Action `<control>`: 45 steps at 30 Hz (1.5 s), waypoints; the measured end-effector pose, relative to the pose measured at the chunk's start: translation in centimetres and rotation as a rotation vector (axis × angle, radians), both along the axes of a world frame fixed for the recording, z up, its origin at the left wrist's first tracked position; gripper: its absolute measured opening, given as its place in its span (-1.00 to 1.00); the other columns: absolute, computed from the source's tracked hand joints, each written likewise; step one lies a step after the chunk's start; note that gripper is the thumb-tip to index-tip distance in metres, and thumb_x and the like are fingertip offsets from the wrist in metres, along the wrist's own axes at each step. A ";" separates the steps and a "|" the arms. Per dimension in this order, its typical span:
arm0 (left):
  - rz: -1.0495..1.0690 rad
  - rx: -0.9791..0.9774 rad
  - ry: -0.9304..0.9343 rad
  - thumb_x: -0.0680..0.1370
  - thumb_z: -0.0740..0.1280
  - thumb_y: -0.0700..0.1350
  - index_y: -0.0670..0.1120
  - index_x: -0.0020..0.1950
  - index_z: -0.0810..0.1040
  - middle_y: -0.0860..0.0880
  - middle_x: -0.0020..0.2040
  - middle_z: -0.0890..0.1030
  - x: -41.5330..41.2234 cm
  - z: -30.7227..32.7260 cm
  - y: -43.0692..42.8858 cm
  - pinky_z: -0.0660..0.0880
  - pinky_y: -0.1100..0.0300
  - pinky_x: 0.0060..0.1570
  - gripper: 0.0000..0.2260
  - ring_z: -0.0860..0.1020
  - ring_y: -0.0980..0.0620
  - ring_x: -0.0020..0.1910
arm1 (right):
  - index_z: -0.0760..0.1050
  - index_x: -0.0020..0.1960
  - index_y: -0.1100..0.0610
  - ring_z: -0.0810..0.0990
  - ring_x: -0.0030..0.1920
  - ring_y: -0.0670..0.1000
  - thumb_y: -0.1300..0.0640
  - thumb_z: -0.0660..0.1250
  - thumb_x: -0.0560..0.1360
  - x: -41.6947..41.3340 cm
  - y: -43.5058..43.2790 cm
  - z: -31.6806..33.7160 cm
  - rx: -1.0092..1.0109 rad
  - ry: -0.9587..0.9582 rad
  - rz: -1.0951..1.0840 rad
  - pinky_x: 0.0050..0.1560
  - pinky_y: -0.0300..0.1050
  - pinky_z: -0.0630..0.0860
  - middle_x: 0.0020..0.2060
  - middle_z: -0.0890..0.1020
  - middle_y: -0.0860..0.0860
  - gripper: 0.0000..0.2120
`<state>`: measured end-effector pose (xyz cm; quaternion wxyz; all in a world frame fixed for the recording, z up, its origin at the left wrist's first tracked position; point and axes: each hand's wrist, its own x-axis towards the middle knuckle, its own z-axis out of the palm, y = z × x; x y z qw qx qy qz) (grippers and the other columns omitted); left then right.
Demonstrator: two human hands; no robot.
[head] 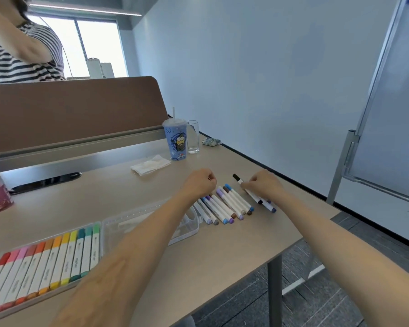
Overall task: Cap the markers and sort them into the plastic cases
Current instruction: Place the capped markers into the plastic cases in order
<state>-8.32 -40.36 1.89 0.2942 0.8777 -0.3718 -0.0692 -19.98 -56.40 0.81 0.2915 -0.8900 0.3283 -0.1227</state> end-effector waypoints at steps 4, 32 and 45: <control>-0.038 0.035 -0.003 0.57 0.22 -0.15 -0.10 0.08 0.57 -0.05 -0.01 0.61 -1.4 -0.4 -2.0 0.51 0.08 0.06 -0.83 0.55 -0.01 -0.03 | 0.31 -0.47 0.12 0.31 -0.53 0.00 -0.01 0.36 0.43 -1.8 -1.2 0.8 0.044 -0.073 -0.058 -0.45 -0.15 0.27 -0.57 0.33 -0.02 -0.60; 0.087 0.333 -0.001 0.56 0.25 0.07 -0.18 0.34 0.38 -0.15 0.26 0.48 -1.1 -0.9 -14.0 0.39 0.06 0.16 -0.56 0.44 -0.13 0.24 | 0.61 -0.10 0.02 0.61 -0.10 -0.01 -0.04 0.33 0.47 -4.6 -6.6 -2.8 0.073 -0.158 -0.098 -0.06 0.06 0.62 -0.14 0.64 -0.05 -0.85; 0.152 -0.124 0.456 0.59 0.15 -0.07 -0.14 -0.16 0.46 -0.01 -0.33 0.60 -2.2 3.3 -4.5 0.29 0.26 -0.40 -0.79 0.37 0.06 -0.44 | 0.61 -0.01 0.09 0.57 -0.11 -0.07 0.00 0.37 0.49 -1.9 -0.4 1.4 0.259 -0.315 0.028 -0.23 -0.21 0.44 -0.09 0.64 0.01 -0.82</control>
